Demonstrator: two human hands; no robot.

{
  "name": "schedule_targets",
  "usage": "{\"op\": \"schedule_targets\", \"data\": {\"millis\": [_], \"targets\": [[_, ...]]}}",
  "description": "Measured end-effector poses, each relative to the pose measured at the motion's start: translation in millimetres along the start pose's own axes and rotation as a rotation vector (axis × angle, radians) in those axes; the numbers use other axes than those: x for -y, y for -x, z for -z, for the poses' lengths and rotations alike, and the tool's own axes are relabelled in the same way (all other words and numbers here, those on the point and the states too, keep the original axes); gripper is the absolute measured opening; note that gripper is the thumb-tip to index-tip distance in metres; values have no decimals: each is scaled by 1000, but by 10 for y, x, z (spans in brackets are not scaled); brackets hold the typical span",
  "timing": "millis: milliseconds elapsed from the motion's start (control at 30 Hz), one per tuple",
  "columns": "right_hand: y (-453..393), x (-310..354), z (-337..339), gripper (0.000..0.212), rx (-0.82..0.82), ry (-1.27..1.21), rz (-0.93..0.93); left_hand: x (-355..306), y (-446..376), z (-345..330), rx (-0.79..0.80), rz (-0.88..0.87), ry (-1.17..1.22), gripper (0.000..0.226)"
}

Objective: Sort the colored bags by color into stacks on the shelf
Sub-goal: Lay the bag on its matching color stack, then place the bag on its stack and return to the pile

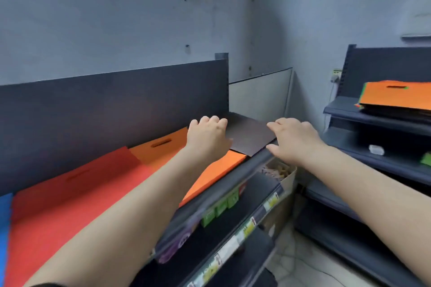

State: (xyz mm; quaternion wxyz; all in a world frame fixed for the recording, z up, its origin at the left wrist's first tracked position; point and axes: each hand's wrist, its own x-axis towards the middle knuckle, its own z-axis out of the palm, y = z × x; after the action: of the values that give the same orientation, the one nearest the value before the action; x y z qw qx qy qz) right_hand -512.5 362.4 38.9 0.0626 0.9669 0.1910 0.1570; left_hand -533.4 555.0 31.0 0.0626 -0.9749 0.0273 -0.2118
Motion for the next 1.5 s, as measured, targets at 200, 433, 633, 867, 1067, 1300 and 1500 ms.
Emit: {"op": "schedule_targets", "data": {"millis": [200, 433, 633, 867, 1067, 1300, 1500], "targets": [[-411, -947, -216, 54, 41, 63, -154, -708, -1127, -222, -20, -156, 60, 48], [-880, -1990, -443, 54, 72, 88, -325, -1463, -2269, -558, -9, -335, 101, 51], [-1083, -2795, -684, 56, 97, 81, -461, -2084, -3007, -765, 4, -451, 153, 51], [-1182, -3721, -991, 53, 108, 55, -549, -2919, -3636, -977, 26, -521, 227, 51], [-1218, -4605, -1287, 54, 112, 21, -577, -3717, -4113, -1243, 50, -522, 257, 53], [-1323, -5515, -1690, 55, 129, -20, -595, -4530, -4568, -1597, 92, -507, 292, 53], [-1488, -6102, -2031, 58, 161, -66, -631, -4950, -4976, -1957, 134, -502, 322, 44]]}}
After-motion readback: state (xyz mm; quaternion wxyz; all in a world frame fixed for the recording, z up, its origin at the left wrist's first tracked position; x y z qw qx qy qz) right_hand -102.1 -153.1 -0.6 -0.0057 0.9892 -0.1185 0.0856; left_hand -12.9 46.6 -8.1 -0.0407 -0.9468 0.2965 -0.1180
